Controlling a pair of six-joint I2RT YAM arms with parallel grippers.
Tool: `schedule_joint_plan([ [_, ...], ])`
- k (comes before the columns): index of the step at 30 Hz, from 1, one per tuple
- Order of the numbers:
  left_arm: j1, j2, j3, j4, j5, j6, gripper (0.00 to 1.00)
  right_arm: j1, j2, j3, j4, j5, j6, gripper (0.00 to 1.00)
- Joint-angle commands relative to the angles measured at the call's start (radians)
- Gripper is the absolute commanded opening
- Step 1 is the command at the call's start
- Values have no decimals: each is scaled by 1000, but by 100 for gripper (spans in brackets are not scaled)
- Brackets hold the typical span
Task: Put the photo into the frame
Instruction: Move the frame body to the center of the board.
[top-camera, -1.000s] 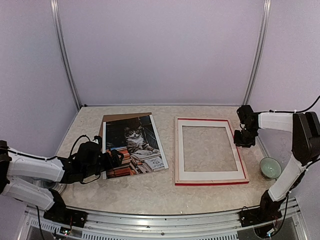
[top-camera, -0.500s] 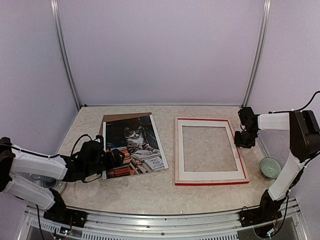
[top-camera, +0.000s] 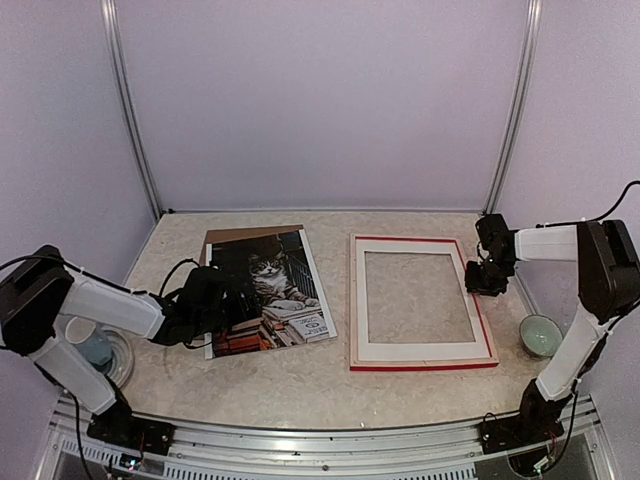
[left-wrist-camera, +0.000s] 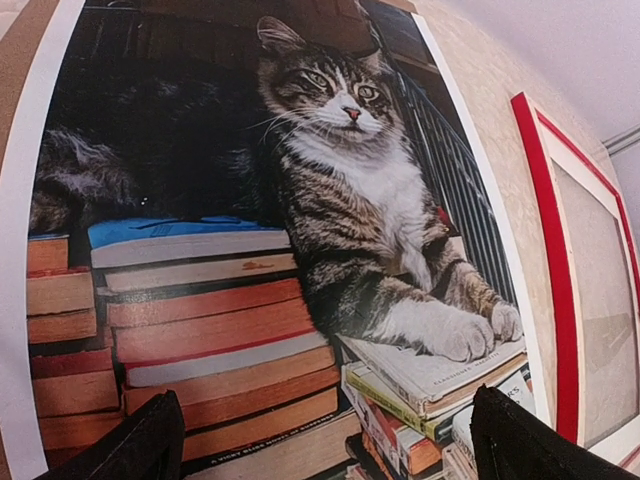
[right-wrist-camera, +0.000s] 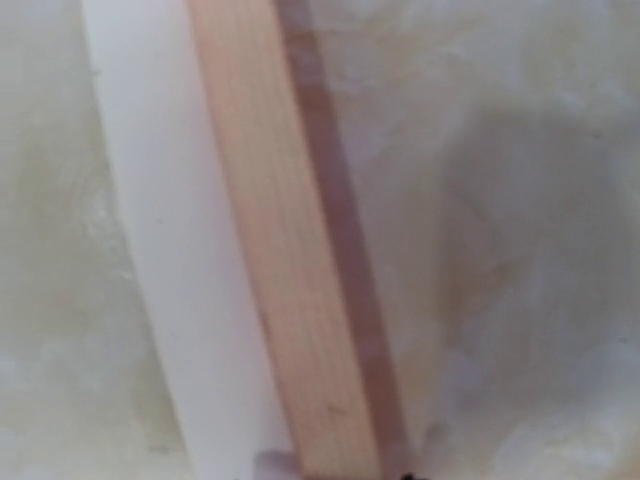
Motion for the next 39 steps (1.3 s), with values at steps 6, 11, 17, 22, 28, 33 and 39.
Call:
schedule_joint_plan([
  [6,69,68,12,8,44,-5,99,-11,23,-16,53,-95,-14,34],
  [11,98,72,13,-11,43,-2,99,-10,29,-16,74,-119,-18,34],
  [17,117,63,18,-35,28,4,99,-1,28,-3,77,-158,-17,34],
  [22,124,59,17,-50,6,-2,99,10,27,15,73,-157,-23,35],
  [28,125,22,9,-37,19,-4,99,30,19,50,21,-56,-20,39],
  [33,125,-85,-7,-62,9,-3,99,61,-25,88,-54,15,-1,49],
  [39,114,-225,-49,-112,1,-6,99,95,-76,121,-89,12,2,56],
])
